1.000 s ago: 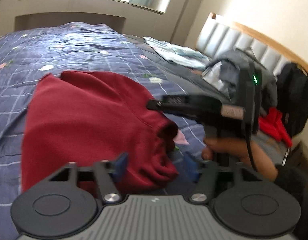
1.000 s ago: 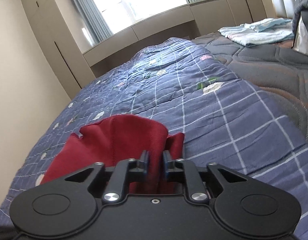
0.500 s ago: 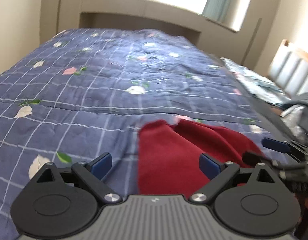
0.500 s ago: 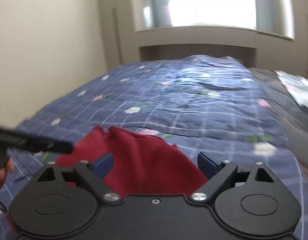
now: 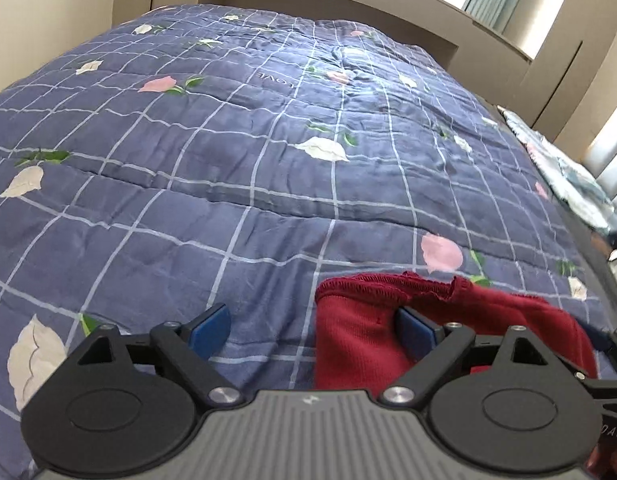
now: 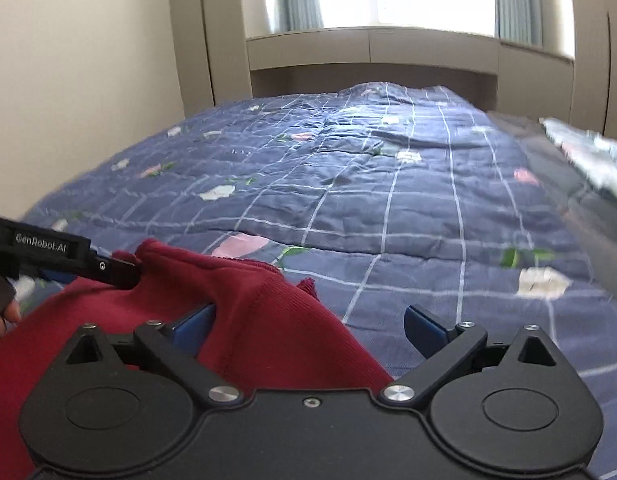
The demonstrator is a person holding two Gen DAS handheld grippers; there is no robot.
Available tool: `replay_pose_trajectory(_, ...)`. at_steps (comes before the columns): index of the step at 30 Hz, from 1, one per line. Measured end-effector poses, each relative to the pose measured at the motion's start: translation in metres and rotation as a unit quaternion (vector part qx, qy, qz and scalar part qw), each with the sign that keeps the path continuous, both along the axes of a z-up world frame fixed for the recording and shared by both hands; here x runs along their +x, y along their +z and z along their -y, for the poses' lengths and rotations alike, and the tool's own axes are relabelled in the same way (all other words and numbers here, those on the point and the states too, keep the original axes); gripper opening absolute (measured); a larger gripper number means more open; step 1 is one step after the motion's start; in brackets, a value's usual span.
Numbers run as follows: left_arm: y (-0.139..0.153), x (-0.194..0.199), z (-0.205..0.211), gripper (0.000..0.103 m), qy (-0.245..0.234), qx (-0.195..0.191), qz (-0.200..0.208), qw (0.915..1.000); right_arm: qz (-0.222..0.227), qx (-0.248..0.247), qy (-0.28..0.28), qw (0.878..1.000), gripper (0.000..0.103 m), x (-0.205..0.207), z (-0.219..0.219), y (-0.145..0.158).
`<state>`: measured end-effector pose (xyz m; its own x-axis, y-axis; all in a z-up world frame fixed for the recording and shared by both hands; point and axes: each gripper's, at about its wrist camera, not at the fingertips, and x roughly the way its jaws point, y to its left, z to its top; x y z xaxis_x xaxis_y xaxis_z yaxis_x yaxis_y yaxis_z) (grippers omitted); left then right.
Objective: Fold small clothes
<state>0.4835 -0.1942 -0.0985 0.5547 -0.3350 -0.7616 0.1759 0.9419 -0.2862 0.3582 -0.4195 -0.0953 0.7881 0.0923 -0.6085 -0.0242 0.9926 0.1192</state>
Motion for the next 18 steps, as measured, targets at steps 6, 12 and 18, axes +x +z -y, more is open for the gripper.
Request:
replay_pose_trajectory(6, 0.021, -0.021, -0.006, 0.099, -0.01, 0.0, 0.015, 0.9998, 0.045, 0.01, -0.02, 0.999, 0.099, -0.023, 0.008, 0.018)
replay_pose_trajectory(12, 0.034, -0.07, 0.002, 0.102, -0.045, 0.042, 0.051, 0.9968, 0.042, -0.045, -0.082, 0.995, 0.102, -0.047, 0.021, 0.022)
replay_pose_trajectory(18, 0.027, -0.077, 0.002, 0.102, -0.029, 0.042, 0.043, 0.9978, 0.004, -0.043, -0.129, 0.991, 0.101, -0.063, 0.041, 0.008)
